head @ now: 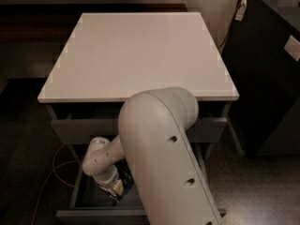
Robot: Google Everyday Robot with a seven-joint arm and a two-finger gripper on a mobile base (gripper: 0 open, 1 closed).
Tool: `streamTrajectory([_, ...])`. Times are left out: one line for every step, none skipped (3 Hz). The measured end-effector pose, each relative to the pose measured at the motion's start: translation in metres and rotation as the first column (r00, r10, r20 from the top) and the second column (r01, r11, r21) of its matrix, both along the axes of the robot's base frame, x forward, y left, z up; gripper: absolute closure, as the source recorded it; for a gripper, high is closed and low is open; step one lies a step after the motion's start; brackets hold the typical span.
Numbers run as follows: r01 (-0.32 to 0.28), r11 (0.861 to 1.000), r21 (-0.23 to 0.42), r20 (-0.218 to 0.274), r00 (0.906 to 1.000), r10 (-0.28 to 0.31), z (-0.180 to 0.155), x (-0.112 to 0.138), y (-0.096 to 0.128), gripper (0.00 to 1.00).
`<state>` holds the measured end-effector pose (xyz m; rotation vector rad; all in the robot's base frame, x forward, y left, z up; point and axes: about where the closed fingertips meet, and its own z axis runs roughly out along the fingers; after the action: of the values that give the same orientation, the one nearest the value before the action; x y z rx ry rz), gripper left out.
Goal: Pick blue chip bag from middle drawer and place on counter
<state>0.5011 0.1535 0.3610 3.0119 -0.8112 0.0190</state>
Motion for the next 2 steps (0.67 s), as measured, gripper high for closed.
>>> streamTrajectory([0.013, 1.000, -0.002, -0.006, 0.9999, -0.013, -0.0010, -0.0004, -0.0028, 0.70])
streamTrajectory([0.018, 1.000, -0.002, -0.007, 0.9998, -0.018, 0.0017, -0.0004, -0.0038, 0.93])
